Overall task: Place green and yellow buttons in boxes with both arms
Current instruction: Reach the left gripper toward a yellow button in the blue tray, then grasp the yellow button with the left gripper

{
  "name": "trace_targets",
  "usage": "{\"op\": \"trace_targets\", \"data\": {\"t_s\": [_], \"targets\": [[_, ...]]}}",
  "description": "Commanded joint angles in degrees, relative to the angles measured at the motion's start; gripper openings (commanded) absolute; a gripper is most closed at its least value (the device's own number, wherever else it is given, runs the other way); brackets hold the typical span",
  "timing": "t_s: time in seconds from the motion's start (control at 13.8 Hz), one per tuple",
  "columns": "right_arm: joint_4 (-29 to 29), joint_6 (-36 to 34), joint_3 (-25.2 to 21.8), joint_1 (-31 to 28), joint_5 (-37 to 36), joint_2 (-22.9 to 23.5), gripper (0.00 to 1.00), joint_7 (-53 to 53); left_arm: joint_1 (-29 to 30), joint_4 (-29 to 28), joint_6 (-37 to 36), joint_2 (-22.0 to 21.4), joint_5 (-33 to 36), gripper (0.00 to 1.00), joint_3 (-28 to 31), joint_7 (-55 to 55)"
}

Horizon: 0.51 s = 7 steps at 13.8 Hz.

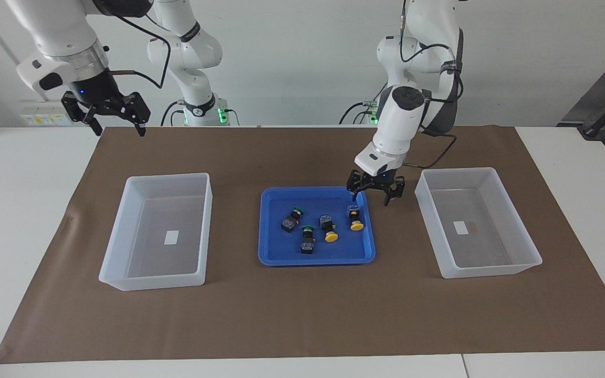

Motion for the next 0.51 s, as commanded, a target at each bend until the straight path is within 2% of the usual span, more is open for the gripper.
{"op": "trace_targets", "data": {"t_s": [0.0,0.29,0.44], "targets": [[-1.95,0.69,0.76,-0.87,0.2,-1.64,1.0,0.39,-2.05,-0.35,4.09,3.55,1.06,1.0,0.84,-3.29],[-1.95,0.69,0.76,-0.87,0.11,-1.64,1.0,0.39,-3.81,-0.35,6.11,6.54,1.06,1.0,0.84,-6.37],[-1.95,0.69,0.76,-0.87,0.2,-1.64,1.0,0.39,-4.07,-0.44,6.11,6.72,1.06,1.0,0.84,-6.55]]}}
